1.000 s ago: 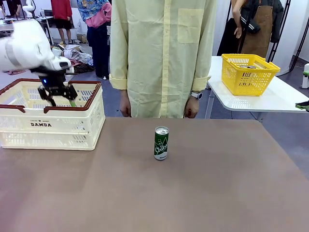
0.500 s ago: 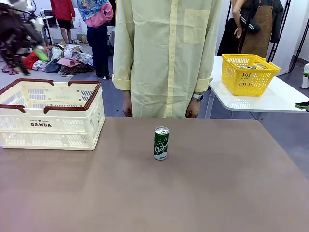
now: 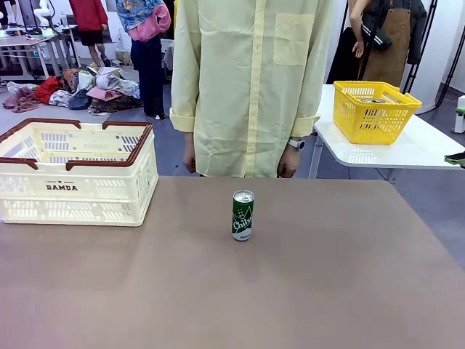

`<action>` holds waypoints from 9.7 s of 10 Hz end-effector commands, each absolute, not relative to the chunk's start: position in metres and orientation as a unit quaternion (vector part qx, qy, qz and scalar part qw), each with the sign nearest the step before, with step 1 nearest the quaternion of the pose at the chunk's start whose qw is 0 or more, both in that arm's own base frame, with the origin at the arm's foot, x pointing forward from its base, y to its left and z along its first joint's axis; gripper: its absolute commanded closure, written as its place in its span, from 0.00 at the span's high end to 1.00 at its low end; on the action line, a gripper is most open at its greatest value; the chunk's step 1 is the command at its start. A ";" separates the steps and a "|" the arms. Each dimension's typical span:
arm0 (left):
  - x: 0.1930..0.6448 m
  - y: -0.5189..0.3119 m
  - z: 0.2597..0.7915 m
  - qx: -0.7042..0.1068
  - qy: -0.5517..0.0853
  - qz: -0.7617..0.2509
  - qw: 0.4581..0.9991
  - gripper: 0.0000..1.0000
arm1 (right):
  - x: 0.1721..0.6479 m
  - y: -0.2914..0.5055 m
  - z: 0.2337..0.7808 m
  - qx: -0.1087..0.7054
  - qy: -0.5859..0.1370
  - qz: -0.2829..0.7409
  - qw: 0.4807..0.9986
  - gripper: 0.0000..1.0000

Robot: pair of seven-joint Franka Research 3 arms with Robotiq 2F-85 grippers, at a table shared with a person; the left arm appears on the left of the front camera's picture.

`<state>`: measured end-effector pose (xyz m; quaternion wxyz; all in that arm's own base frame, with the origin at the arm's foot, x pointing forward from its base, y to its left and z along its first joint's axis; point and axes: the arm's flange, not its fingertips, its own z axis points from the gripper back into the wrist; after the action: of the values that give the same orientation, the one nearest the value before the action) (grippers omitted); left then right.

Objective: Place the drinks into the Shopping basket.
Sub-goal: Pick up one drink and place it into the Shopping basket.

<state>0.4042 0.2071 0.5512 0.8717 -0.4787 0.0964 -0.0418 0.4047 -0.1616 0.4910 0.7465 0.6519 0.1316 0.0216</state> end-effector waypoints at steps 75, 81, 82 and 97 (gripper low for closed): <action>0.449 -0.067 0.631 -0.342 0.108 0.027 0.933 1.00 | 0.408 -0.159 0.497 0.654 0.134 0.014 0.744 1.00; 0.451 -0.250 0.589 -0.254 0.084 0.053 0.962 1.00 | 0.408 -0.159 0.497 0.654 0.134 0.014 0.744 1.00; 0.449 -0.277 0.574 -0.241 0.067 0.047 0.967 1.00 | 0.408 -0.159 0.497 0.654 0.134 0.014 0.744 1.00; 0.472 -0.457 0.444 -0.043 -0.054 0.049 0.996 1.00 | 0.408 -0.159 0.497 0.654 0.134 0.014 0.744 1.00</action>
<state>0.4702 -0.4489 0.4441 0.9968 -0.0613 -0.0391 0.0323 0.4048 -0.1613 0.4914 0.7467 0.6517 0.1315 0.0221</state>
